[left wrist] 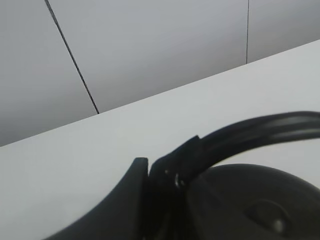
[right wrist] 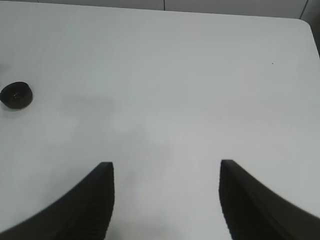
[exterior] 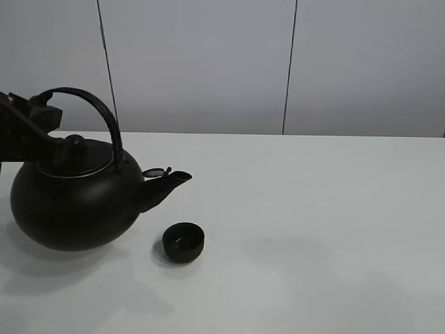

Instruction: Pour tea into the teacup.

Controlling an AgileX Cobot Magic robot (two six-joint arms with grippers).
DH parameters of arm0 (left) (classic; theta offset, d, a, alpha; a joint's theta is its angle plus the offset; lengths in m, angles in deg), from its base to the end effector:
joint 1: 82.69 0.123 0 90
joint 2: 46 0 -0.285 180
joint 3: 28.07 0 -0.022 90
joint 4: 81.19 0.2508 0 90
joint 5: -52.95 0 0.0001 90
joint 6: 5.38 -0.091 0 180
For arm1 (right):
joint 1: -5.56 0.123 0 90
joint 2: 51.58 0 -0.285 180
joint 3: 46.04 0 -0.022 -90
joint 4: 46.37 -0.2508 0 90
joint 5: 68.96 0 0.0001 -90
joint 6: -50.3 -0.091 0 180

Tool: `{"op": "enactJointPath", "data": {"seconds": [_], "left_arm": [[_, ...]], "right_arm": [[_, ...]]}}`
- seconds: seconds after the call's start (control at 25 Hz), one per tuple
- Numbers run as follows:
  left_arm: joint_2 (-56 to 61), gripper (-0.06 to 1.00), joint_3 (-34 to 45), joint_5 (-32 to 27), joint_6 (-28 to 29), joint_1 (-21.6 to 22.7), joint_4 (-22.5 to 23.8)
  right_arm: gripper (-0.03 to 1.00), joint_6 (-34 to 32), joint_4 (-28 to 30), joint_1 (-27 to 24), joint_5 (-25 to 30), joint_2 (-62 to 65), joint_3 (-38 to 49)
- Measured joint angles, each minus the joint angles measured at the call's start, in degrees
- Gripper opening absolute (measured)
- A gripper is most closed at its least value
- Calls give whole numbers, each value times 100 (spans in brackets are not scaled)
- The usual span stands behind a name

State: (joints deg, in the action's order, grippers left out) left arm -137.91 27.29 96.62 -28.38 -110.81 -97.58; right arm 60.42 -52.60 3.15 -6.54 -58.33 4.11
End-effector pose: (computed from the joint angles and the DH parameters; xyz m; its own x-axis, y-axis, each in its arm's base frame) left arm 0.2287 -0.1022 0.1859 -0.1645 0.2999 -0.9397 0.3336 0.9134 0.2331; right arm -0.0055 0.0090 0.2676 -0.4780 -0.1052 -0.8721 -0.1030 0.9927 -0.0633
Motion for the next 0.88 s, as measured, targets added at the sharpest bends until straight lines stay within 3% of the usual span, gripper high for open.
{"op": "enactJointPath", "data": {"seconds": [0.48,0.88], "left_arm": [[-593,12,-28,190,8,0,-218],[-593,11,-39,276,-445,0,-256]], "right_arm": [[42,0,0,0,0,0,0],[42,0,0,0,0,0,0]]}}
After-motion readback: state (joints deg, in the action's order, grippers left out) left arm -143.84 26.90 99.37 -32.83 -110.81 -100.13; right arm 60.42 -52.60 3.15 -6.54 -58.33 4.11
